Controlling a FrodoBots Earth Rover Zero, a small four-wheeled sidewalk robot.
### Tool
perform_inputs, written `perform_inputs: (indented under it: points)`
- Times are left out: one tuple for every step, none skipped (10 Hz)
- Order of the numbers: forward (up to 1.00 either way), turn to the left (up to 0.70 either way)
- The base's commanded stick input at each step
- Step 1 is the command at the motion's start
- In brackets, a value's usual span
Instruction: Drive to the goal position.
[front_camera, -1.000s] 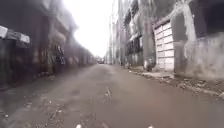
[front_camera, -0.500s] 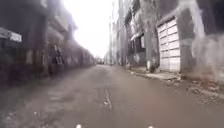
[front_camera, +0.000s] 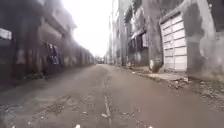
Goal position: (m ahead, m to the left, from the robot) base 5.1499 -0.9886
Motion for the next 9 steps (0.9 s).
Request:
perform_inputs:
  points:
    - [0.70,0.00]
    - [0.70,0.00]
    - [0.70,0.00]
    - [0.70,0.00]
    - [0.70,0.00]
    - [0.70,0.00]
    - [0.70,0.00]
    - [0.70,0.00]
    - [0.70,0.00]
